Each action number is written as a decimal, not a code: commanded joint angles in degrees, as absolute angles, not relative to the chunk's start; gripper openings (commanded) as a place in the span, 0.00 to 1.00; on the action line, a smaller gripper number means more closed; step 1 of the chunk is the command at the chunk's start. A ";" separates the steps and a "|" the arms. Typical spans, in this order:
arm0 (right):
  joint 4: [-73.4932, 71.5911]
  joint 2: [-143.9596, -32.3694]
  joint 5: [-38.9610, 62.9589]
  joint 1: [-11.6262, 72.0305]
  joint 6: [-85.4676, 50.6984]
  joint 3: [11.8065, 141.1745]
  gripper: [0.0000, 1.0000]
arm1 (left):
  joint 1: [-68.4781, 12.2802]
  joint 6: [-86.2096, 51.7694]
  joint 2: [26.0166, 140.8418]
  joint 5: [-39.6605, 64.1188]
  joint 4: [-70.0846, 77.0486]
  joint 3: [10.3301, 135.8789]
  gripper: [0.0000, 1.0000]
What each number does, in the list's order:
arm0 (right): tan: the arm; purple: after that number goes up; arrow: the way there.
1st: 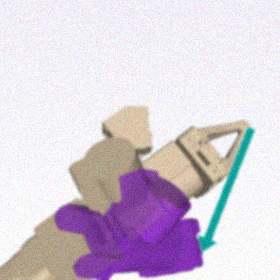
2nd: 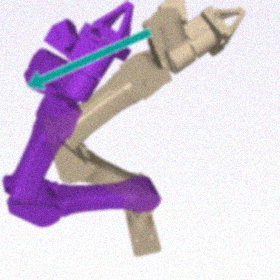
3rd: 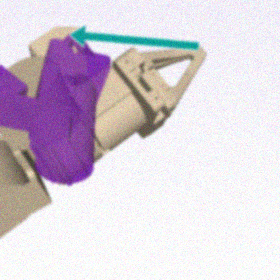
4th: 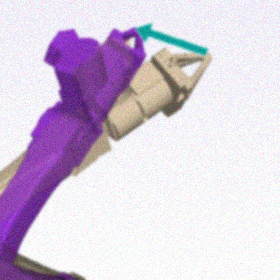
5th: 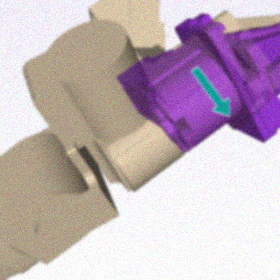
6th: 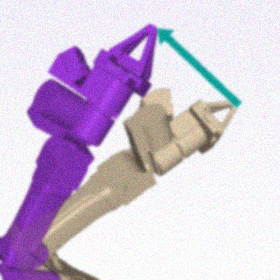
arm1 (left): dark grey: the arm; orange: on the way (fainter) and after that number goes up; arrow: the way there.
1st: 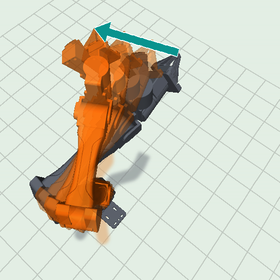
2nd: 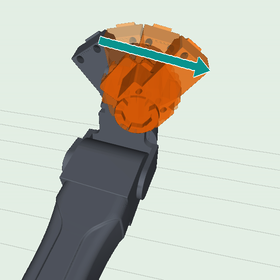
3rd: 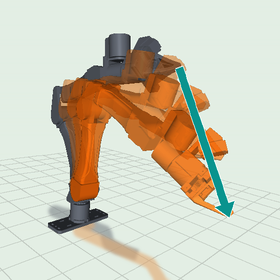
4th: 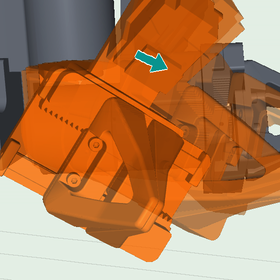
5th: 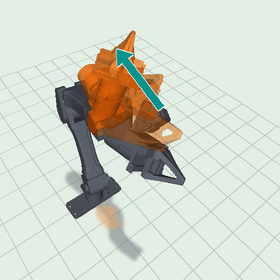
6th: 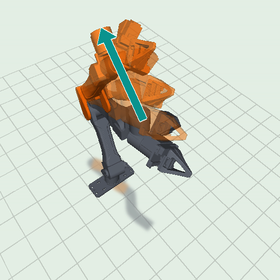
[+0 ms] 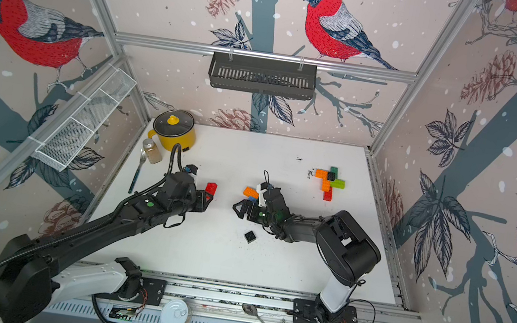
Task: Assemble a small pinwheel with lego
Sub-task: Adjust the lego brick at the center of the board.
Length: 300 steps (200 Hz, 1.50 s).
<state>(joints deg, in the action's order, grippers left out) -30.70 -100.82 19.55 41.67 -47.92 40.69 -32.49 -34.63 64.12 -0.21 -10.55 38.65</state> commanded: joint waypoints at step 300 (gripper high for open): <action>-4.83 -118.10 34.77 24.44 -28.66 69.49 0.99 | -44.65 -38.22 64.25 1.49 -4.58 32.75 0.16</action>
<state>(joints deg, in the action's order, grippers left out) -5.32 -121.05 33.30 24.25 -24.64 75.35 -44.56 -38.63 63.02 3.44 -5.37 31.70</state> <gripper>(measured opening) 0.993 0.337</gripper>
